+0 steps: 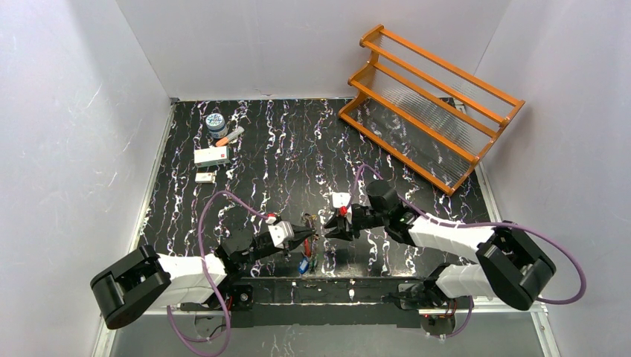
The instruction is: Put the keys on the keyring
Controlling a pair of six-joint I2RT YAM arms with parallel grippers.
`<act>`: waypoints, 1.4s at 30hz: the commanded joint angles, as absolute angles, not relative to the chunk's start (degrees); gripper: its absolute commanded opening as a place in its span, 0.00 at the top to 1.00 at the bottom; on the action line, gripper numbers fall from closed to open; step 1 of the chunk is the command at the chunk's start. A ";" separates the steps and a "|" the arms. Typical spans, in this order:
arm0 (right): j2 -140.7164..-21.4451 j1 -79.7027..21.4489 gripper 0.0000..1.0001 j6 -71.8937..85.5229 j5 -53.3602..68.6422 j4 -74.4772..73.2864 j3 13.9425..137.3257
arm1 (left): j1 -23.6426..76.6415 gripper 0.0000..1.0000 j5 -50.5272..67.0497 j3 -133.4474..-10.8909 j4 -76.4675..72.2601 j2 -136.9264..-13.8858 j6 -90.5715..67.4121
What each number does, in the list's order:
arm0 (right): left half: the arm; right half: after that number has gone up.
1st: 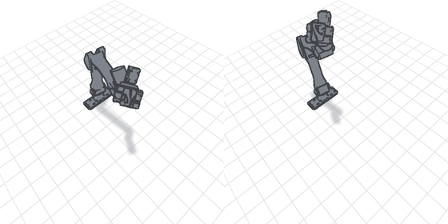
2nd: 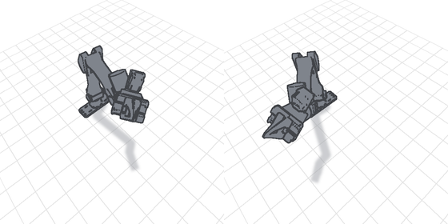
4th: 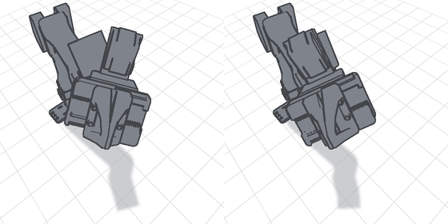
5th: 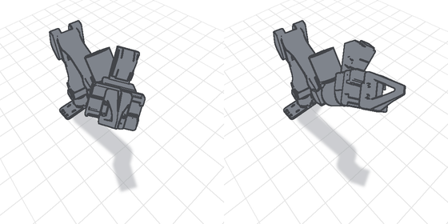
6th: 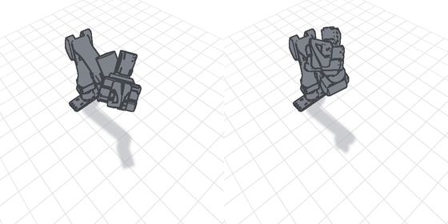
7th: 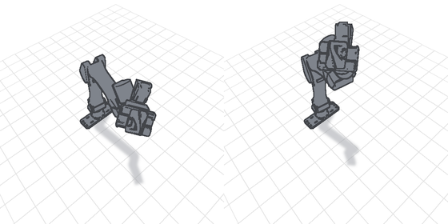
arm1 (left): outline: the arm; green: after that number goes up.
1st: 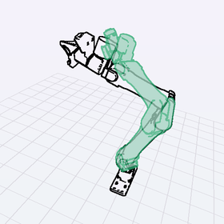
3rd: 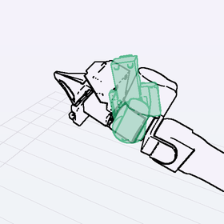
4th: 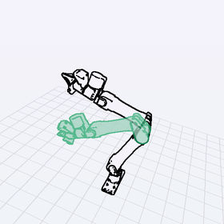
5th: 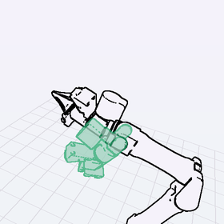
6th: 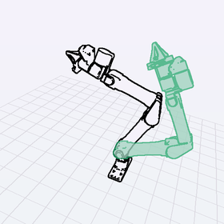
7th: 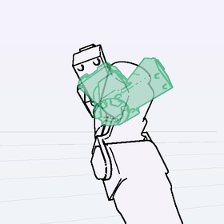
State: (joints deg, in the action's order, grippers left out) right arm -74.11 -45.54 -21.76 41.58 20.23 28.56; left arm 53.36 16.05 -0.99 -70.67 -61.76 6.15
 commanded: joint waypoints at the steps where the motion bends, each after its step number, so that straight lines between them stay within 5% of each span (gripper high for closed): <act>1: -70.72 -45.32 0.60 -23.13 40.13 24.67 26.99 | 53.53 1.00 14.89 -0.57 -74.36 -60.60 6.25; 5: -70.18 -45.05 0.52 -22.25 37.98 24.81 27.06 | 53.53 1.00 13.98 -0.49 -74.33 -60.85 6.33; 13: -67.50 -42.79 0.02 -14.12 32.69 32.41 25.09 | 53.53 1.00 9.07 -1.82 -73.00 -61.22 6.58; 32: -66.67 -39.08 0.01 13.44 3.08 23.41 33.22 | 53.53 1.00 12.99 -12.60 -68.08 -70.12 6.72; 42: -66.72 -37.71 0.01 15.26 4.95 21.81 32.88 | 53.53 1.00 5.38 -3.61 -68.66 -68.71 0.51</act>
State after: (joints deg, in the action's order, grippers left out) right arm -67.24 -37.93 13.54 5.06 22.26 31.70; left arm 53.39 10.37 -7.60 -68.05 -71.81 3.79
